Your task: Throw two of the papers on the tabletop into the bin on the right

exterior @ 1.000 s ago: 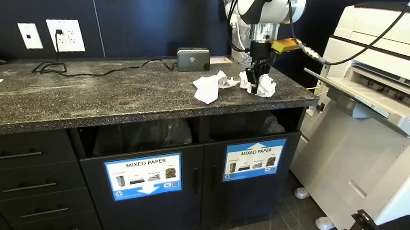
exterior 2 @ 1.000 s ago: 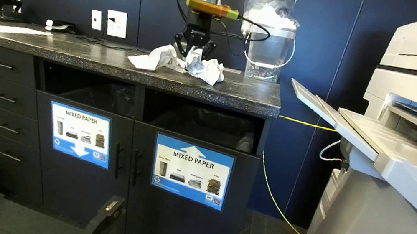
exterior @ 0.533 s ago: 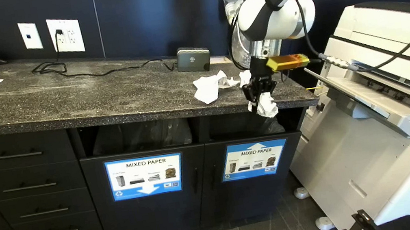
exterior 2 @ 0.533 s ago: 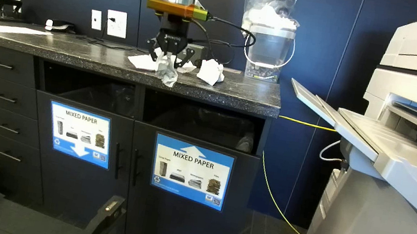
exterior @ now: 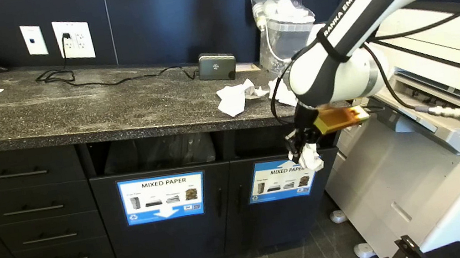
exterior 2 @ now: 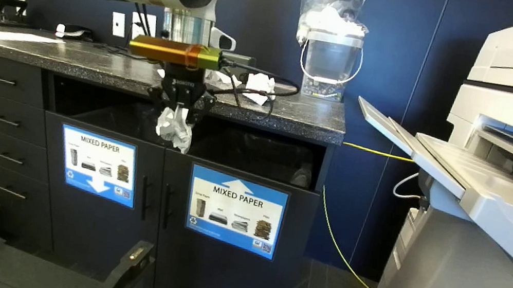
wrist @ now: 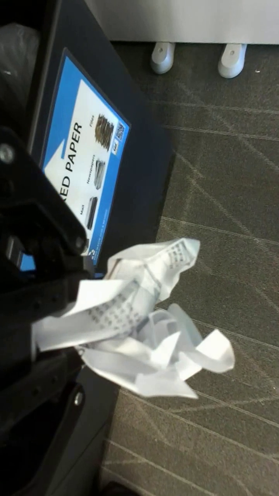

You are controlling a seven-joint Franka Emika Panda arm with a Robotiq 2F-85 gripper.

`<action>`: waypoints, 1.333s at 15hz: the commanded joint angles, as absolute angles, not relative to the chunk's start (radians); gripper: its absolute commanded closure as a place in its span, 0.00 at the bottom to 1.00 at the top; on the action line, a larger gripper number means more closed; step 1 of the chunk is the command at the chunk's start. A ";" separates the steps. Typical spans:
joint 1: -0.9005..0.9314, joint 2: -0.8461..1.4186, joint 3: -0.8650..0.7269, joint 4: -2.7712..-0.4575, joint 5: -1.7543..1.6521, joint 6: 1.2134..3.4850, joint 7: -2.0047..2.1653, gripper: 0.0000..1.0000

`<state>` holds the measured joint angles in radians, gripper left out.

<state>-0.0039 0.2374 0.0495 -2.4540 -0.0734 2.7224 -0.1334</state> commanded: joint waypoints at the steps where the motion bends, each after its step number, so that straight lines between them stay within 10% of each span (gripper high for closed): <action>1: 0.021 0.235 -0.011 -2.574 -0.169 2.991 -0.078 0.88; 20: -0.196 0.871 -0.019 -2.190 -0.339 3.813 -0.237 0.88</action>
